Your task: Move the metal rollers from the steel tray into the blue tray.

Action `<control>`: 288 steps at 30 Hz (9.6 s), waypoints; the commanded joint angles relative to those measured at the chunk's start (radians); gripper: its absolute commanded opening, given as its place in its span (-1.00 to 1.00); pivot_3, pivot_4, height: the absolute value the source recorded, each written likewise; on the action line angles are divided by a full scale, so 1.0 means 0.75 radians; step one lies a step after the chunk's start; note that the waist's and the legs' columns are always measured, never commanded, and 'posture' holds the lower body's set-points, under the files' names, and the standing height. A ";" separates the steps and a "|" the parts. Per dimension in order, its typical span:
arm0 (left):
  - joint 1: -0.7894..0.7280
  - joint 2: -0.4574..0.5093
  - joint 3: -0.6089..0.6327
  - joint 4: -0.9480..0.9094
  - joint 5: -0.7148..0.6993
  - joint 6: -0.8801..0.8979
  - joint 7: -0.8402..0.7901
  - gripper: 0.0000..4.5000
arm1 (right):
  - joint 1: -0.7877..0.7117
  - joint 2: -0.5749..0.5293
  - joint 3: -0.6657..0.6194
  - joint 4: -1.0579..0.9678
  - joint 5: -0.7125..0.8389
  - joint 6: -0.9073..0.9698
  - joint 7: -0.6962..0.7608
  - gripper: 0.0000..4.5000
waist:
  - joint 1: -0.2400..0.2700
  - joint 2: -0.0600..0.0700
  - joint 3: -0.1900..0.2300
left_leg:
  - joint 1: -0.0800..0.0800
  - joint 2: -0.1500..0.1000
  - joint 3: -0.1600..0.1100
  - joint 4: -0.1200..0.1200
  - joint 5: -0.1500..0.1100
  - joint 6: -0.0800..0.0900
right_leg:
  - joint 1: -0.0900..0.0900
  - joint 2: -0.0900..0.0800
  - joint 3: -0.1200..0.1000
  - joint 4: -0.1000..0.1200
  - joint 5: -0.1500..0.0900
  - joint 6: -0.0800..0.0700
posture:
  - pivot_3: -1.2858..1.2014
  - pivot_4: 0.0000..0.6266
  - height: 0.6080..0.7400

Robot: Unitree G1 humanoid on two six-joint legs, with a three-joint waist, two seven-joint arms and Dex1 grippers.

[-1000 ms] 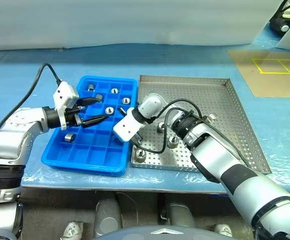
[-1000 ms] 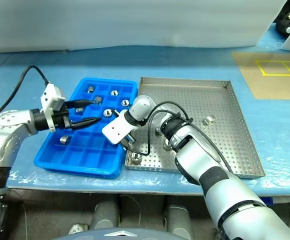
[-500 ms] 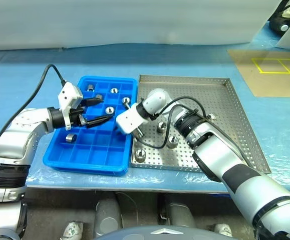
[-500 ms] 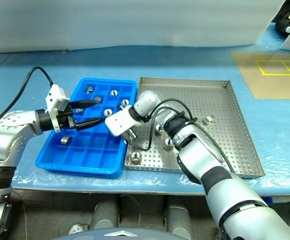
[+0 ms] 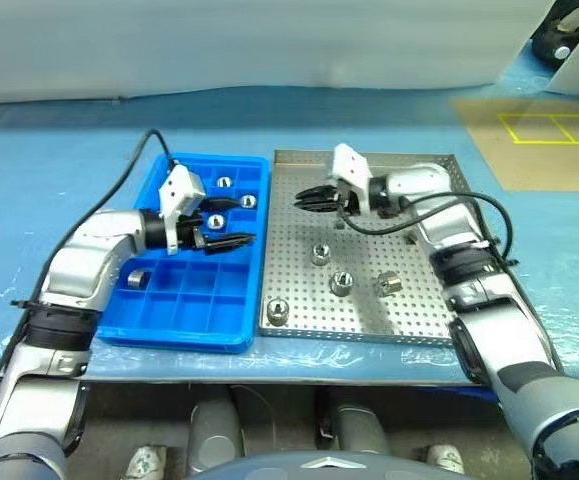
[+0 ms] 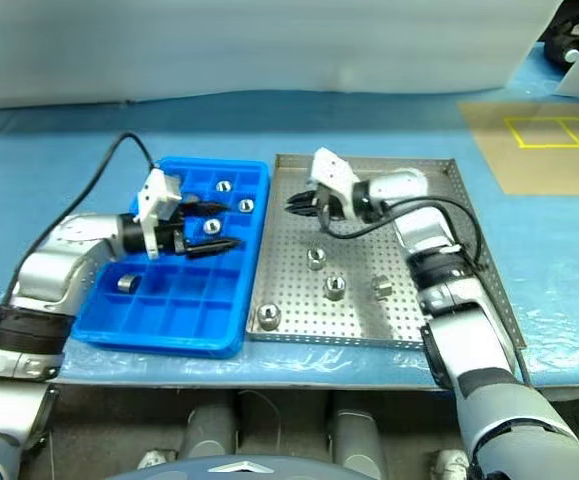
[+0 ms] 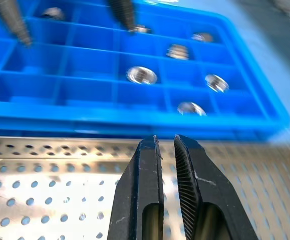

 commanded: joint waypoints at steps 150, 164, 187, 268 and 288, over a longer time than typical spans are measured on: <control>0.262 0.079 0.216 0.132 0.212 -0.184 0.285 0.35 | 0.169 0.068 0.086 -0.178 0.177 0.130 -0.210 1.00 | 0.044 0.004 -0.002 | 0.001 -0.002 0.013 -0.011 -0.003 0.005 | -0.002 -0.001 0.010 -0.016 0.005 0.009 | 0.06 -0.52 1.00; 0.010 -0.042 0.145 0.011 0.114 -0.112 0.222 0.94 | 0.176 0.021 0.019 -0.257 0.222 0.205 -0.219 1.00 | 0.047 0.004 -0.002 | 0.001 -0.003 0.013 -0.008 -0.004 0.007 | -0.001 -0.001 0.010 -0.013 0.005 0.009 | -0.01 -0.52 1.00; -0.607 -0.535 -0.262 1.042 0.382 -0.662 -0.348 0.94 | 0.947 -0.571 -0.506 -1.392 0.659 0.764 -0.258 1.00 | -0.068 0.005 -0.003 | 0.005 -0.005 0.016 0.002 -0.011 0.018 | 0.009 -0.001 0.018 -0.023 0.006 0.012 | -0.40 -0.52 1.00; 0.509 0.151 0.382 -0.417 0.088 -0.007 0.180 -0.11 | 0.237 -0.174 0.197 -0.475 0.342 0.197 0.006 1.00 | 0.028 0.006 -0.002 | 0.000 -0.002 0.016 -0.003 -0.010 0.016 | 0.001 -0.003 0.011 -0.019 0.005 0.012 | 0.12 -0.52 1.00; 0.574 0.190 0.194 -0.374 0.115 -0.019 0.148 0.14 | 0.279 -0.166 0.165 -0.510 0.308 0.219 -0.018 1.00 | 0.040 0.006 -0.002 | 0.001 -0.002 0.016 -0.004 -0.009 0.015 | 0.001 -0.002 0.012 -0.018 0.005 0.012 | 0.07 -0.52 1.00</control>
